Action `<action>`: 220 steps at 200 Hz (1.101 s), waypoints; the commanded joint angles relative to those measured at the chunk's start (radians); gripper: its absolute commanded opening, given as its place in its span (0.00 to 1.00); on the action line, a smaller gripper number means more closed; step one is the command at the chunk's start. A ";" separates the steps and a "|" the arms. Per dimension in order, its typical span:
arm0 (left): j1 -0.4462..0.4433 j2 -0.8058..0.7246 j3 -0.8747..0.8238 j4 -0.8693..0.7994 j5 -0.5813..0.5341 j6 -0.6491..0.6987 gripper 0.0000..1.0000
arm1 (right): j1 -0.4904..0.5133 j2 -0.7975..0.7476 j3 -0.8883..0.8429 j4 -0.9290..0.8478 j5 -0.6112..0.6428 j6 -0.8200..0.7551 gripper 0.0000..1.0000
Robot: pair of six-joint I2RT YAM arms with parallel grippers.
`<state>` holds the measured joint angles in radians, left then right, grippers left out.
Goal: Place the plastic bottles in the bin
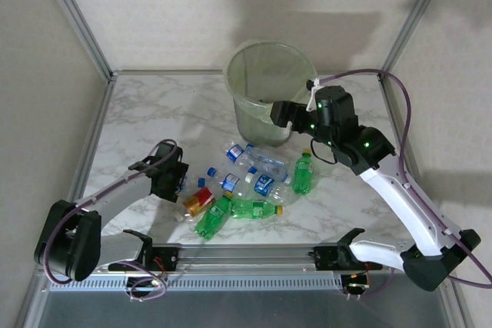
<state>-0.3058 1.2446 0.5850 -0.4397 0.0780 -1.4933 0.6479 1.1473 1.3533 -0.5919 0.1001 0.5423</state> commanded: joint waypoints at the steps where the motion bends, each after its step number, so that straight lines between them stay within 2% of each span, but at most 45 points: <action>1: 0.030 0.003 0.021 -0.037 -0.027 -0.026 0.76 | 0.002 -0.023 0.000 0.010 0.032 0.010 0.88; 49: 0.068 0.018 0.029 -0.005 -0.012 0.022 0.70 | 0.002 0.000 0.027 -0.001 0.012 0.021 0.87; 78: 0.070 0.014 0.083 -0.051 -0.036 0.083 0.67 | 0.002 -0.037 0.010 0.002 0.035 0.033 0.88; 121: 0.074 -0.045 0.118 -0.092 -0.054 0.100 0.64 | 0.002 -0.048 0.025 -0.022 0.055 0.026 0.88; 156: 0.080 -0.035 0.148 -0.135 -0.077 0.135 0.68 | 0.002 -0.060 0.020 -0.019 0.069 0.026 0.89; 183: 0.082 -0.059 0.142 -0.120 -0.057 0.117 0.64 | 0.001 -0.058 0.014 -0.003 0.064 0.027 0.89; 210: 0.082 -0.069 0.197 -0.147 -0.084 0.141 0.63 | 0.000 -0.049 0.045 -0.028 0.075 0.015 0.88; 220: 0.083 -0.050 0.230 -0.177 -0.101 0.165 0.67 | 0.001 -0.065 0.030 -0.018 0.080 0.021 0.89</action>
<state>-0.2317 1.1923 0.7284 -0.5404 0.0311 -1.3643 0.6479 1.1042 1.3617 -0.6079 0.1406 0.5648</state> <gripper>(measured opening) 0.640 0.884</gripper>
